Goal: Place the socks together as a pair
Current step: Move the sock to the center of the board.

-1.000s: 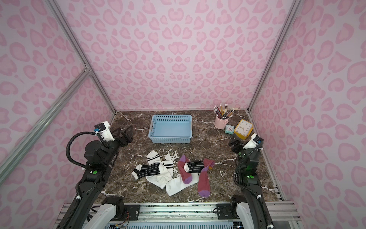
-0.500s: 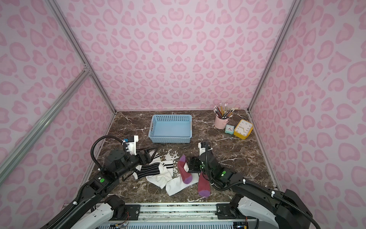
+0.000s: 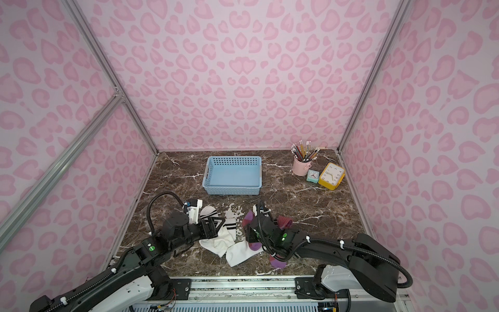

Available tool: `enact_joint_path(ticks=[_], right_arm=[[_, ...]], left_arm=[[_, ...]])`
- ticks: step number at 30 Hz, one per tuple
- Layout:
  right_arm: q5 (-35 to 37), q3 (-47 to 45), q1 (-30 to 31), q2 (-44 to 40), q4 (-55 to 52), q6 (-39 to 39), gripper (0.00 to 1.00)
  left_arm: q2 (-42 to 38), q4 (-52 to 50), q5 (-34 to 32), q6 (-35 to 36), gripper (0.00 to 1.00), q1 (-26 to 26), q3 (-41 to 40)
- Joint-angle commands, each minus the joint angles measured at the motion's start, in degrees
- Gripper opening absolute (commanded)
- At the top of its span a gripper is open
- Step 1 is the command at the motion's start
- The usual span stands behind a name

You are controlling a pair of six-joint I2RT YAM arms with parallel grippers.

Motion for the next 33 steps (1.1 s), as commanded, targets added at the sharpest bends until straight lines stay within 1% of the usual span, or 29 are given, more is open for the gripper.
enact_joint_path(ticks=[1,2,5,7,10,14,20,23,26,29,31,33], right_arm=[[-1.9,1.9,0.8,2.7,1.5,1.0,0.44],[-2.1,2.2,0.8,3.4,1.2,1.0,0.41],[0.7,2.2,0.1,4.2,-1.8,3.2,0.38],[-1.0,0.0,-2.3,3.8,-0.5,3.5,0.36],[-5.8,-5.2,-7.6,1.9,3.7,4.4,0.35],[-8.6,-10.0,-15.8,-1.9,4.1,3.4,0.35],[-9.0,-15.7,-28.6,-10.7,2.4,-0.8,0.35],[-10.8,-16.7,-34.4,-13.3,1.2,-4.2,0.36],[-9.9,-14.1,-37.3,-13.2,-3.2,-7.3,0.37],[-13.4,-11.0,-40.2,-13.2,-6.9,-9.8,0.37],[-14.6,-9.4,-39.9,-14.0,-8.7,-10.4,0.38],[-14.4,-8.4,-37.8,-15.6,-9.8,-10.3,0.38]], left_arm=[[1.2,3.7,-0.7,-1.4,0.88,-1.1,-0.4],[1.9,3.9,-0.8,-1.8,0.89,-1.5,-0.5],[3.3,5.2,-1.5,-2.8,0.89,-2.7,-0.8],[4.2,5.7,-2.0,-3.0,0.88,-3.5,-0.7],[5.5,5.7,-2.7,-3.1,0.88,-4.0,-0.4],[6.5,6.3,-2.9,-3.5,0.89,-4.6,-0.7],[6.5,6.9,-3.5,-4.1,0.88,-5.1,-1.3],[6.9,6.8,-3.7,-3.9,0.88,-5.1,-1.4],[7.1,6.8,-4.1,-4.2,0.88,-5.2,-1.4],[7.9,6.5,-4.7,-4.5,0.88,-5.2,-0.9],[8.7,5.7,-5.1,-4.6,0.88,-5.2,0.0],[9.5,5.1,-5.5,-4.8,0.87,-5.2,0.7]])
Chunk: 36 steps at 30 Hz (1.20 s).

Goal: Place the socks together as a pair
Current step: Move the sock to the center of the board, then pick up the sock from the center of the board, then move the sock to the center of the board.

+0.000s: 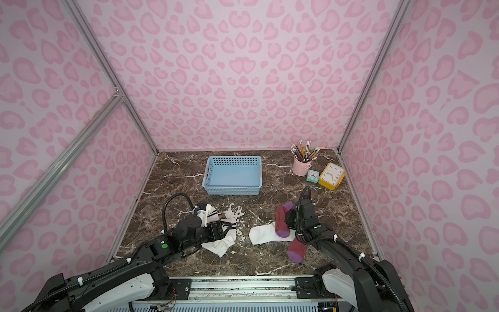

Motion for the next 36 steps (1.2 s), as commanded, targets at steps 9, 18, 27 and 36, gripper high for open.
enact_joint_path(ticks=[9,18,27,36], right_arm=[[9.4,7.4,23.5,0.4,-9.0,5.7,0.44],[13.6,13.9,35.5,15.2,-8.0,9.5,0.44],[15.4,17.9,39.1,24.3,-8.9,11.5,0.44],[18.1,18.9,39.8,28.8,-10.2,13.4,0.36]], left_arm=[[3.3,0.5,-2.9,-2.0,0.78,-0.2,1.5],[2.9,-0.2,-2.5,-2.7,0.76,-0.1,1.7],[3.5,0.6,-1.7,-4.0,0.75,-0.2,0.0],[6.0,1.4,-2.2,-5.1,0.75,-0.1,-2.7]])
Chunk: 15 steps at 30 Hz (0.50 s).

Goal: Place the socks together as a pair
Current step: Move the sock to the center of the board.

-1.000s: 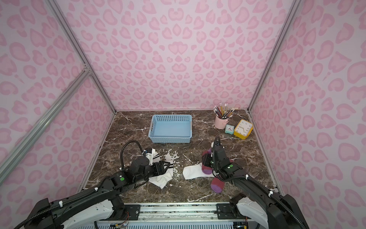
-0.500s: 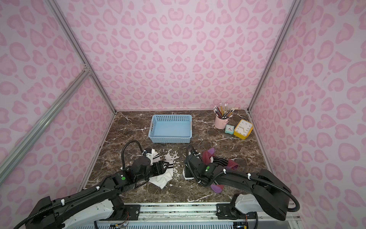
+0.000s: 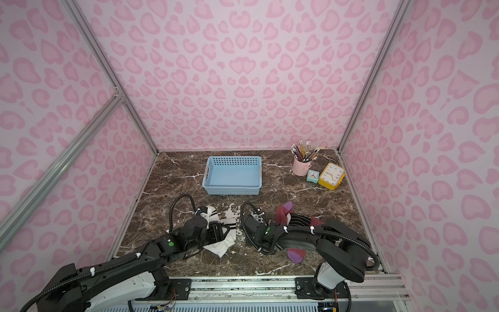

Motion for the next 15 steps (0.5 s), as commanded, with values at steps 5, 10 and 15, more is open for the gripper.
enact_joint_path(ticks=[5,10,15], right_arm=[[3.8,2.7,0.0,1.7,-3.9,2.2,0.13],[5.4,5.2,0.0,-0.7,-6.6,1.7,0.0],[6.3,7.1,0.0,-8.1,-8.4,0.8,0.0]], left_arm=[[3.5,2.8,-2.6,-0.6,0.73,0.0,-0.4],[7.3,3.0,-5.4,-0.3,0.72,0.7,-0.1],[8.9,4.6,-5.0,0.7,0.71,3.8,-1.2]])
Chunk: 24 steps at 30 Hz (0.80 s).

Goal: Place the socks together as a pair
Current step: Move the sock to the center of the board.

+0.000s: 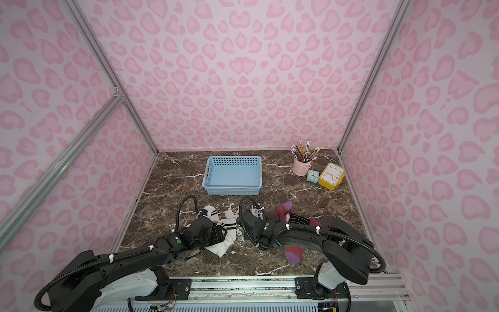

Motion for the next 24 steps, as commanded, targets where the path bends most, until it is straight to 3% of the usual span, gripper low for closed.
enact_joint_path(ticks=[1,8,14,17,24], right_arm=[[1.8,1.8,0.1,-4.6,-1.9,-1.0,0.0],[5.1,3.4,0.0,-17.0,-2.3,-3.9,0.0],[4.3,4.6,-5.6,-25.4,-5.5,-6.6,0.0],[3.9,7.0,-6.9,-27.3,-6.8,-8.6,0.0],[3.1,16.8,-6.8,-25.4,-8.3,-12.3,0.0]], left_arm=[[0.7,2.9,-1.3,1.1,0.7,1.9,-0.3],[0.8,2.7,-0.9,6.0,0.7,10.0,-1.3],[0.9,3.5,2.4,10.6,0.7,17.4,-1.4],[1.4,0.0,0.1,12.2,0.7,19.0,1.8],[-1.8,-1.3,4.2,14.2,0.7,27.7,3.9]])
